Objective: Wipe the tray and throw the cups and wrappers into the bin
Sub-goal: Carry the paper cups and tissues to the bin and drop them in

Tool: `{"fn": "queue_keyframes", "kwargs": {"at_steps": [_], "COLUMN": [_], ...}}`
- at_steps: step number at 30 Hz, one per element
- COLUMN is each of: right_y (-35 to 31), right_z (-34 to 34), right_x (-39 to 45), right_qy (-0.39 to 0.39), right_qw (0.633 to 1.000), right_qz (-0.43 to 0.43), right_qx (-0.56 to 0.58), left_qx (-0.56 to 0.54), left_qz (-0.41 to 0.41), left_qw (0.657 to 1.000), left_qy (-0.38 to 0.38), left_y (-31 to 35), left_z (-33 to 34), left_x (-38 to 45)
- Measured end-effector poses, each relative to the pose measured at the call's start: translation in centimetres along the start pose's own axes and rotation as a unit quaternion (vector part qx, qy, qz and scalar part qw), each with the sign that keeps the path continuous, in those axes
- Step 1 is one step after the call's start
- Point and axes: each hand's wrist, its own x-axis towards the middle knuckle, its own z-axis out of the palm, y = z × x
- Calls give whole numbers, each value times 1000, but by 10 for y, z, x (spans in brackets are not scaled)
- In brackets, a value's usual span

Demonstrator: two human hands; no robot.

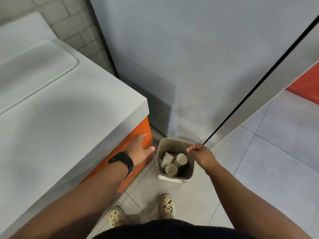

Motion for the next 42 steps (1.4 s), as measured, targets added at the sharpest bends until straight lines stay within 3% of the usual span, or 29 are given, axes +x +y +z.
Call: {"fn": "queue_keyframes", "kwargs": {"at_steps": [9, 22, 33, 42], "right_y": [-47, -152, -222, -233], "right_z": [27, 102, 242, 359], "right_x": [-3, -71, -185, -256], "right_qy": [-79, -213, -297, -379], "right_qw": [995, 951, 908, 864], "right_qz": [-64, -223, -296, -328], "right_qx": [17, 10, -4, -55], "left_qx": [1, -102, -169, -206], "left_qz": [0, 29, -47, -130], "left_qw": [1000, 989, 948, 897], "left_qy": [19, 106, 265, 369], "left_y": [-9, -34, -166, -265], "left_z": [-20, -76, -158, -180], "left_x": [-37, -122, -259, -344]}}
